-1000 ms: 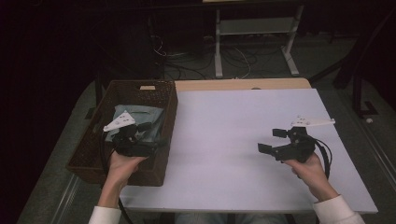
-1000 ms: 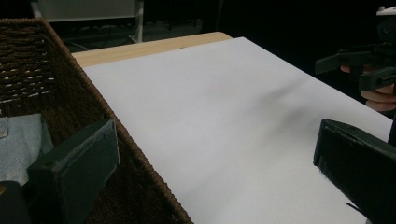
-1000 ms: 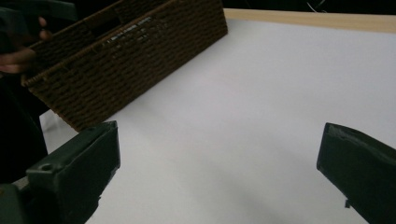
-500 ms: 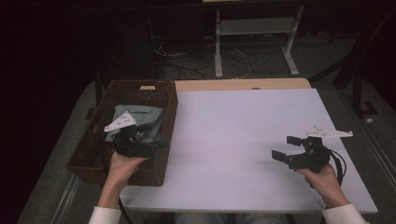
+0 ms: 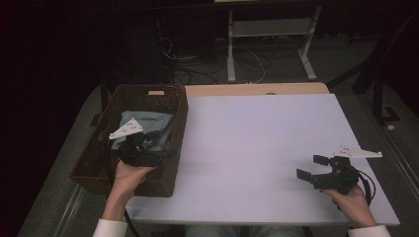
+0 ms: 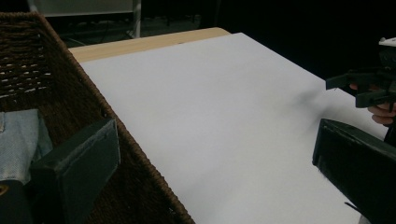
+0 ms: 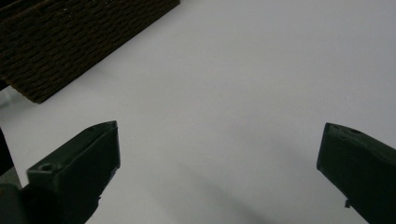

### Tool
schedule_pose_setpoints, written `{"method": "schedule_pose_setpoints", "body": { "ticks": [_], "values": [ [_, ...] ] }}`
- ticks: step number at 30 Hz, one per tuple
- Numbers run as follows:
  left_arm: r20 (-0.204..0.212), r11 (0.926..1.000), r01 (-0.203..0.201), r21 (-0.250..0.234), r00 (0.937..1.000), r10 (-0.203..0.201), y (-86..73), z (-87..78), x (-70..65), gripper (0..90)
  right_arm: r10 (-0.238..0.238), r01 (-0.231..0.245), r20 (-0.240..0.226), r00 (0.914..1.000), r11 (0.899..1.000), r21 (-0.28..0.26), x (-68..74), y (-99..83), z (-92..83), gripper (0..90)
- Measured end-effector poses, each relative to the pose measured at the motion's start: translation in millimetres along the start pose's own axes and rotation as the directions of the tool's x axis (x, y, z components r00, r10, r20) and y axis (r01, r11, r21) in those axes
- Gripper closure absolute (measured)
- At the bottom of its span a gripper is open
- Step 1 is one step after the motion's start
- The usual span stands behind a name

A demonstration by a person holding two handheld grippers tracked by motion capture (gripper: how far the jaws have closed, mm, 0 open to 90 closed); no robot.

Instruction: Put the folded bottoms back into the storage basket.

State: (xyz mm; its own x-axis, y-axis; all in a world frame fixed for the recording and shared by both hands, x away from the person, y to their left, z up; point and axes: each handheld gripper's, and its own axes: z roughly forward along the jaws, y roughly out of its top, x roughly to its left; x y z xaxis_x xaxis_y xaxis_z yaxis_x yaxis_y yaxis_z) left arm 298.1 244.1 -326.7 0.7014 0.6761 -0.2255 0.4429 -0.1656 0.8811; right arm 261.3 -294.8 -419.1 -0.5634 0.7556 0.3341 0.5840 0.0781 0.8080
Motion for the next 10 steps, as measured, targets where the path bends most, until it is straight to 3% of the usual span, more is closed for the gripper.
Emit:
{"method": "schedule_pose_setpoints", "body": {
  "ticks": [4, 10],
  "values": [
    [0.006, 0.9999, 0.006, -0.009, 1.0, -0.006, 0.8, -1.6, 1.4, 0.4, 0.013, -0.013, 0.016, 0.9998, 1.0, -0.003, -2.3, -6.1, -5.4, 0.0],
    [0.005, 0.9999, 0.005, -0.01, 1.0, -0.005, 1.4, -3.0, 2.4, 0.4, -0.006, 0.006, 0.036, 0.9993, 1.0, 0.008, -0.7, -7.7, -8.5, 0.0]
  ]
}}
